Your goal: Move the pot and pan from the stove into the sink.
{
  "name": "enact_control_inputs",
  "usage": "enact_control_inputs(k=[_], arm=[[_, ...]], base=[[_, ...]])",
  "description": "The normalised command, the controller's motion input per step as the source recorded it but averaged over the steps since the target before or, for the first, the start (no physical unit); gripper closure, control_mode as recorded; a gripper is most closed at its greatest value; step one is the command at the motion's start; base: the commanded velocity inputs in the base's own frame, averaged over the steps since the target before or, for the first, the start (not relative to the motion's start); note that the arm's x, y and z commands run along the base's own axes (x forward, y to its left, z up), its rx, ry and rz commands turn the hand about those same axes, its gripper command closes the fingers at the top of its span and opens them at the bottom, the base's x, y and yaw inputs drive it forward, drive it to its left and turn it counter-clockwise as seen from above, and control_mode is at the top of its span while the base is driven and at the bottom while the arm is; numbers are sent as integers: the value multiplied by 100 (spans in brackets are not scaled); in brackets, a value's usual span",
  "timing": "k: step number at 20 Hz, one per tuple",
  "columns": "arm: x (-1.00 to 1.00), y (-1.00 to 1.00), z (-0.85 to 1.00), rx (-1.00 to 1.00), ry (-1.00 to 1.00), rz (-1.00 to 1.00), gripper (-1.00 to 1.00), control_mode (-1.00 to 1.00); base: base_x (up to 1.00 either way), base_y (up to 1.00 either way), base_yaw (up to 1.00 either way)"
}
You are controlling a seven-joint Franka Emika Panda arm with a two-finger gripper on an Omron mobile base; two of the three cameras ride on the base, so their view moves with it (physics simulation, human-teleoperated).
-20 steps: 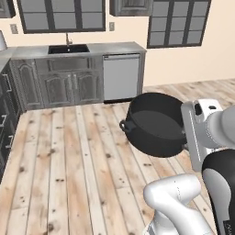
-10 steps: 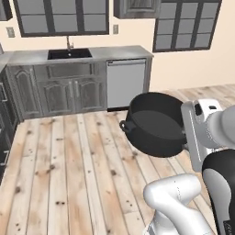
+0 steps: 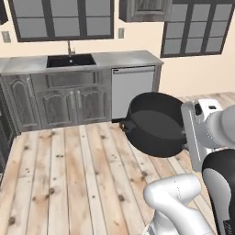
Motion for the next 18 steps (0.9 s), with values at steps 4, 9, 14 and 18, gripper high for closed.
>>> enact_control_inputs(k=[4, 9, 14, 18], arm=[[0, 0, 0, 0, 0, 0, 100, 100], [0, 0, 0, 0, 0, 0, 100, 100], [0, 0, 0, 0, 0, 0, 100, 100], [0, 0, 0, 0, 0, 0, 100, 100]], base=[[91, 23, 0], [91, 25, 0], [92, 26, 0], [91, 24, 0]])
